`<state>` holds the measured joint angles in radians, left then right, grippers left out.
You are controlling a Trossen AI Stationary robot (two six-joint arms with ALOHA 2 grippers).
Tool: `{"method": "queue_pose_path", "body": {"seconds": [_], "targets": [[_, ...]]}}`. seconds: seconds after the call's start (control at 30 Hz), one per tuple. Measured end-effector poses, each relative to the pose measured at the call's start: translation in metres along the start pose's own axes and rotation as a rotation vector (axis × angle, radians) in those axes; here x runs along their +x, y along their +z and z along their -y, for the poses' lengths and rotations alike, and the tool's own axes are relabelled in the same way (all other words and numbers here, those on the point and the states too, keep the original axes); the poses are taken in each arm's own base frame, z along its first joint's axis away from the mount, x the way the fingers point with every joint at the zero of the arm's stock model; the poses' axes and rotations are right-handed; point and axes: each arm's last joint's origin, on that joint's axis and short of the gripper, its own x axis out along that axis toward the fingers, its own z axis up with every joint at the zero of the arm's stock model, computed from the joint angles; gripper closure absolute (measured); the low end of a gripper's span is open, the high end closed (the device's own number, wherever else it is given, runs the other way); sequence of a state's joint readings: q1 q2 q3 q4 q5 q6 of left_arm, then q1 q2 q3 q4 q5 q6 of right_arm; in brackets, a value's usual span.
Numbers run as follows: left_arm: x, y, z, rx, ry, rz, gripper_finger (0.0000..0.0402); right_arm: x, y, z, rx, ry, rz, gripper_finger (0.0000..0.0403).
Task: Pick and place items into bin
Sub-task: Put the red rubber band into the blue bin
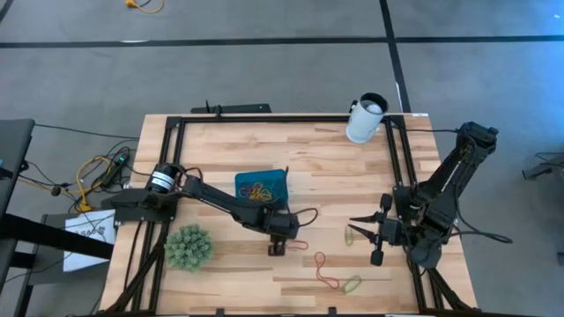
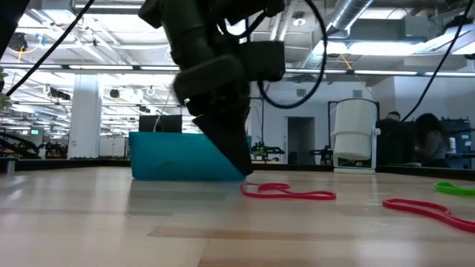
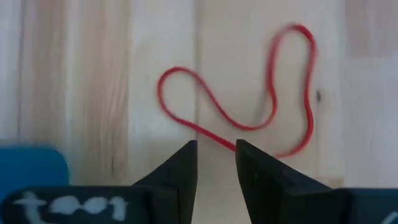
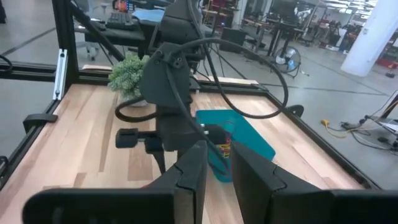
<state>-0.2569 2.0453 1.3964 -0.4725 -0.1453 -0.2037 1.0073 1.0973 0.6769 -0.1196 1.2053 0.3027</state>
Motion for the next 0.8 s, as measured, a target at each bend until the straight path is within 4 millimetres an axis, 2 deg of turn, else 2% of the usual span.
{"method": "queue_pose_path", "body": {"seconds": [0.13, 0.3, 0.4, 0.53, 0.67, 0.8], "targets": [[0.0, -0.003, 0.001, 0.165, -0.035, -0.034, 0.0304, 0.0, 0.0, 0.0, -0.001, 0.001, -0.001, 0.0336], [0.0, -0.007, 0.001, 0.171, -0.063, -0.082, 0.0304, 0.0, 0.0, 0.0, -0.001, 0.001, -0.001, 0.0336], [-0.001, -0.008, 0.003, 0.206, -0.012, -0.076, 0.0304, 0.0, 0.0, 0.0, -0.002, 0.0, -0.002, 0.0336], [-0.003, -0.009, 0.01, 0.435, 0.079, -0.069, 0.0304, 0.0, 0.0, 0.0, -0.002, -0.001, -0.001, 0.0336], [-0.004, -0.012, 0.019, 0.673, 0.069, -0.072, 0.0304, 0.0, 0.0, 0.0, -0.002, -0.001, -0.001, 0.0336], [-0.005, -0.011, 0.026, 0.768, 0.059, -0.052, 0.0304, 0.0, 0.0, 0.0, -0.002, -0.001, -0.001, 0.0336]]}}
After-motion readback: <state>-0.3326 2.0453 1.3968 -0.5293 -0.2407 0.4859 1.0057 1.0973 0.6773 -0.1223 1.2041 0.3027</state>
